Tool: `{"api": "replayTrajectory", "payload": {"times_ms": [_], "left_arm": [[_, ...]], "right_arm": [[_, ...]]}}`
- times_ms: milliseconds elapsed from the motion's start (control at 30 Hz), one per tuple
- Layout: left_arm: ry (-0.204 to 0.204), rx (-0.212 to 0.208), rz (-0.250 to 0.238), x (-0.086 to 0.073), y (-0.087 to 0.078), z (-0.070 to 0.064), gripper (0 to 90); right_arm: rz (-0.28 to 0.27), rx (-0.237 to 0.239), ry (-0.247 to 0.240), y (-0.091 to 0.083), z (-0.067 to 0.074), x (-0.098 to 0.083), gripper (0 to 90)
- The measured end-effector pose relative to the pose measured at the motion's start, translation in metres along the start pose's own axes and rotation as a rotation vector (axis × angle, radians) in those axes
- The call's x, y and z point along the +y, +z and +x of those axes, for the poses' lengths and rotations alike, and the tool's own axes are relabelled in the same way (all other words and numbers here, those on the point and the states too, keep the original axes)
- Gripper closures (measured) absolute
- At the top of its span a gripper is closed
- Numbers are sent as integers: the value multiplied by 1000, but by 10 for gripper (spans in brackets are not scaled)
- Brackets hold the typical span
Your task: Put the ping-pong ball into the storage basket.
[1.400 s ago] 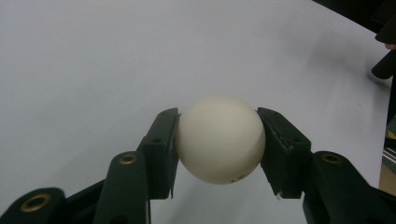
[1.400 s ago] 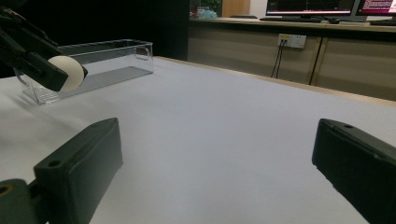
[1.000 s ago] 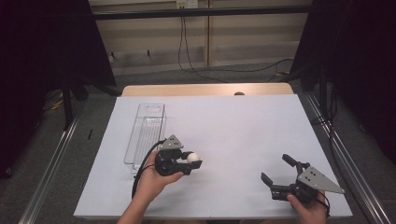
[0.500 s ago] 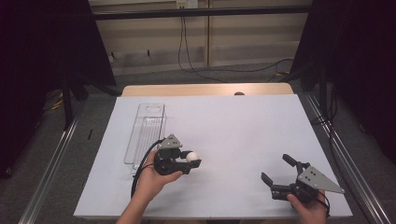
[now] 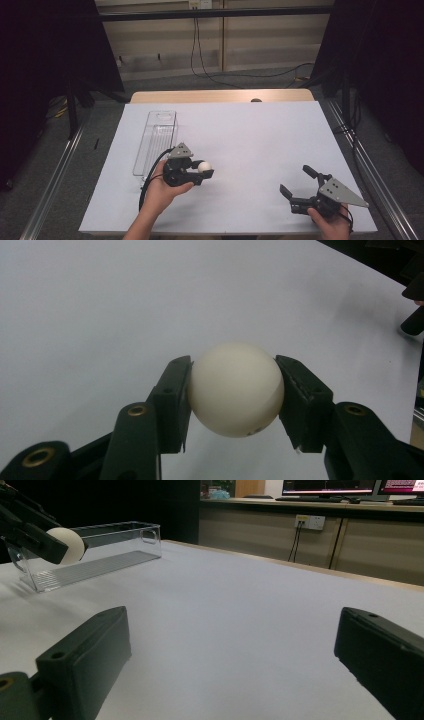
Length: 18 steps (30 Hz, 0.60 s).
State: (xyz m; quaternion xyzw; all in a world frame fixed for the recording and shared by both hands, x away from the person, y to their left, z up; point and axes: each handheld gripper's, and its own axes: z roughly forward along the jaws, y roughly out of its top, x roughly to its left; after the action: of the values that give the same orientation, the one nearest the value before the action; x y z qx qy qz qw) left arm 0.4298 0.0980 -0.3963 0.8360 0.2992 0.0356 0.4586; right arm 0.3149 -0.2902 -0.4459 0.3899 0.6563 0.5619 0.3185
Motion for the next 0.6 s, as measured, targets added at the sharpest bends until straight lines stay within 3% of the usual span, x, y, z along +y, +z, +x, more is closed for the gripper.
{"api": "replayTrajectory", "payload": {"times_ms": [600], "left_arm": [[-10,22,8,2,-7,4,512]], "right_arm": [[1,3,0,0,0,0,13]]}}
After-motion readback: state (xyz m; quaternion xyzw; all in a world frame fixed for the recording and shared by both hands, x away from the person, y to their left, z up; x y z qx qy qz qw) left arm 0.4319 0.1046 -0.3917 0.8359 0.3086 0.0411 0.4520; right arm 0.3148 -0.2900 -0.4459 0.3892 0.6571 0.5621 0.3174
